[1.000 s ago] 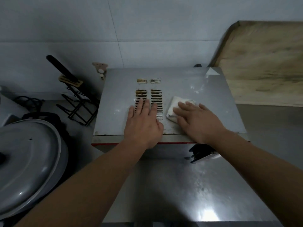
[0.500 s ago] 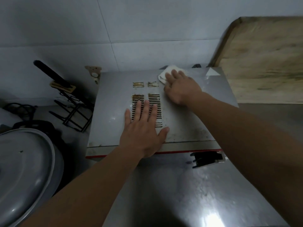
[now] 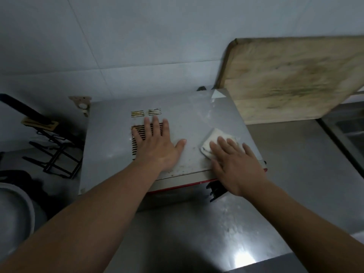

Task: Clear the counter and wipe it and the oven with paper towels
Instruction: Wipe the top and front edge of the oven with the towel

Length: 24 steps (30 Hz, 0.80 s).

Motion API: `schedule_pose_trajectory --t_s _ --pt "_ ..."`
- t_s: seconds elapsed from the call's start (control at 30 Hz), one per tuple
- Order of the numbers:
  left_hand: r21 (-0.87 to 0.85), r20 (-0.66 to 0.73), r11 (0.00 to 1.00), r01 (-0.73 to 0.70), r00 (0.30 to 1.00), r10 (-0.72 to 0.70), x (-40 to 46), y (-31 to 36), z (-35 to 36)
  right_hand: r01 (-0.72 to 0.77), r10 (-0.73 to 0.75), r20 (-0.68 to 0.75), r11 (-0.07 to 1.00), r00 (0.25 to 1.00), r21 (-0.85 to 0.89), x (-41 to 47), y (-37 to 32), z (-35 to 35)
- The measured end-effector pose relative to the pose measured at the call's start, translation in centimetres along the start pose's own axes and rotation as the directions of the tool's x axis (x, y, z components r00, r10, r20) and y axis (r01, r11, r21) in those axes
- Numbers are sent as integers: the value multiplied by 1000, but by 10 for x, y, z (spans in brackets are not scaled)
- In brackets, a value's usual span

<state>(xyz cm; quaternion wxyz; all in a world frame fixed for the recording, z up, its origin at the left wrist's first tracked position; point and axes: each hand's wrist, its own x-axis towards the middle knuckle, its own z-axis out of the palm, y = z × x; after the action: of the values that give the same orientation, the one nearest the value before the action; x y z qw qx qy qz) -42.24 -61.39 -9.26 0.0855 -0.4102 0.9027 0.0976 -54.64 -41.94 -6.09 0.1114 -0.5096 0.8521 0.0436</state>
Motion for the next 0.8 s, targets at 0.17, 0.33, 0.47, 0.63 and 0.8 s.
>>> schedule_pose_trajectory --t_s 0.17,0.33,0.47,0.63,0.8 --pt "19 -30 1000 -10 999 11 5 1 0 -15 14 -69 1000 998 -10 61 2 -11" --pt "1 -46 1000 -3 999 3 7 0 3 -31 30 -49 999 998 -18 176 17 -35" --pt "2 -60 1000 -4 998 5 8 -1 4 -46 48 -36 998 998 44 216 15 -40" --pt "19 -63 1000 2 998 -1 8 0 5 26 -23 -110 999 994 32 157 13 -22" --pt "23 -70 1000 -2 998 4 6 0 5 42 -38 -81 998 996 41 20 9 6"
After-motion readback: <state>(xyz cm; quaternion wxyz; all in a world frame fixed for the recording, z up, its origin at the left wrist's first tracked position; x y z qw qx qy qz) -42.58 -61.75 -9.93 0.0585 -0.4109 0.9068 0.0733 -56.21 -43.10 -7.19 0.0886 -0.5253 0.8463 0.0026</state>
